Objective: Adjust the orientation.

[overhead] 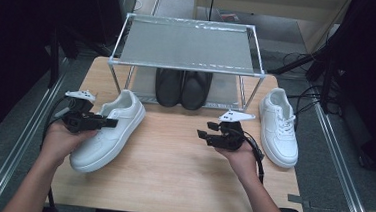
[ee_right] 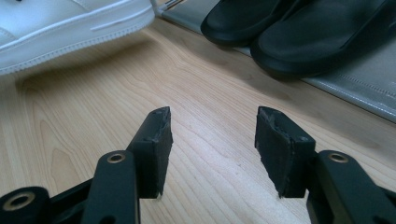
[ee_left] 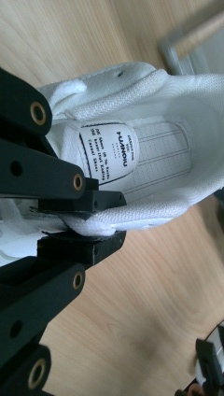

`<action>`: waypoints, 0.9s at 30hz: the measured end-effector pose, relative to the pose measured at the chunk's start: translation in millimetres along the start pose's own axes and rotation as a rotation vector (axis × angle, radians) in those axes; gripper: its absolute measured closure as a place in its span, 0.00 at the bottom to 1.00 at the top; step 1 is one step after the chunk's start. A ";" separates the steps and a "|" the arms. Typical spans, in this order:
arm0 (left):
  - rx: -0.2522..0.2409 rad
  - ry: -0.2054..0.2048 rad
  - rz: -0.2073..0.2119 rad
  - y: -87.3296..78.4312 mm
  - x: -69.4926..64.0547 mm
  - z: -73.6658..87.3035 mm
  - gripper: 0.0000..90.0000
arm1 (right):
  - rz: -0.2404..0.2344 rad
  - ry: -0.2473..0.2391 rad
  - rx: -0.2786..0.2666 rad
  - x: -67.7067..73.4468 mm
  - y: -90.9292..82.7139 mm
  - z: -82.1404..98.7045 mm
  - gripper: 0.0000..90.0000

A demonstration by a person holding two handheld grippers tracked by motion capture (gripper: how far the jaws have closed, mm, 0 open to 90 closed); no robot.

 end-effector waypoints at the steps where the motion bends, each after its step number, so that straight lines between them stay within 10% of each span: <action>1: 0.006 0.014 0.009 2.9 -3.8 -1.1 0.91 | 0.003 -0.001 0.002 -0.2 -0.4 0.4 0.53; 27: 0.110 0.257 0.211 87.0 -96.9 -36.0 0.90 | 0.081 0.035 -0.006 -10.9 -27.9 22.5 0.53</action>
Point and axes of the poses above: each handheld gripper's, and its own axes: y roughly forward along the jaws, z roughly out of its underside, x roughly to its left, the point moved 9 cm from there along y, roughly forward along the jaws, and after that the axes turned 1 degree about y, right-handed, at the moved point
